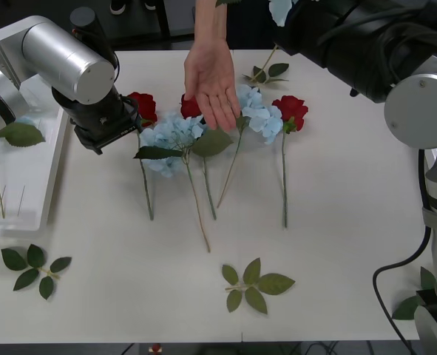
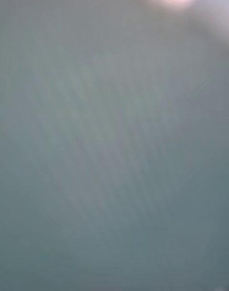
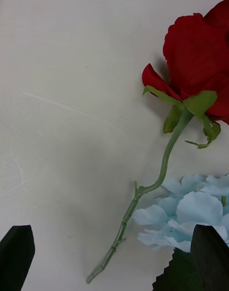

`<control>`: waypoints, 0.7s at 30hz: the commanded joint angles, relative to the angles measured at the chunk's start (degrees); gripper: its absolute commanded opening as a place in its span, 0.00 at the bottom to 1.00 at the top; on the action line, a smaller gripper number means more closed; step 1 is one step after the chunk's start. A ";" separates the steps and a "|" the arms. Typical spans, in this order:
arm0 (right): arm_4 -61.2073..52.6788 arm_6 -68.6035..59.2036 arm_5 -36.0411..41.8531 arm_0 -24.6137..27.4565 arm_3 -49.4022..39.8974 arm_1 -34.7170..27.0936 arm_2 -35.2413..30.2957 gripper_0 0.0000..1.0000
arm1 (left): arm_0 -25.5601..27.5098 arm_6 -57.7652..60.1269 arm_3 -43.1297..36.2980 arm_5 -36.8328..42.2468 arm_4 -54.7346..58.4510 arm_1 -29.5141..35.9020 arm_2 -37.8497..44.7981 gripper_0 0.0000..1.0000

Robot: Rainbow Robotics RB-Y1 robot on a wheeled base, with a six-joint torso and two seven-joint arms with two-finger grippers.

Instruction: Place the red flowers into the right box and the blue flowers into the left box. If a person shows an open palm, hand one flower to the person first, then continue sorting.

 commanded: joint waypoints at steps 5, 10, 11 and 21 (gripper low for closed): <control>9.52 -8.61 -2.44 -6.69 2.31 2.83 1.13 0.00 | -1.50 -0.79 -0.94 0.26 -0.42 1.33 1.39 0.95; 11.45 -9.49 -3.67 -7.40 3.54 3.27 1.49 0.00 | -1.50 -0.87 -0.94 0.26 -0.51 1.33 1.31 0.95; 11.63 -9.49 -3.67 -7.40 3.54 3.27 1.49 0.00 | -1.50 -0.79 -0.94 0.26 -0.51 1.33 1.39 0.95; 11.72 -9.76 -4.02 -7.40 3.54 3.27 1.66 0.00 | -1.50 -0.87 -0.94 0.44 -0.60 1.33 1.31 0.95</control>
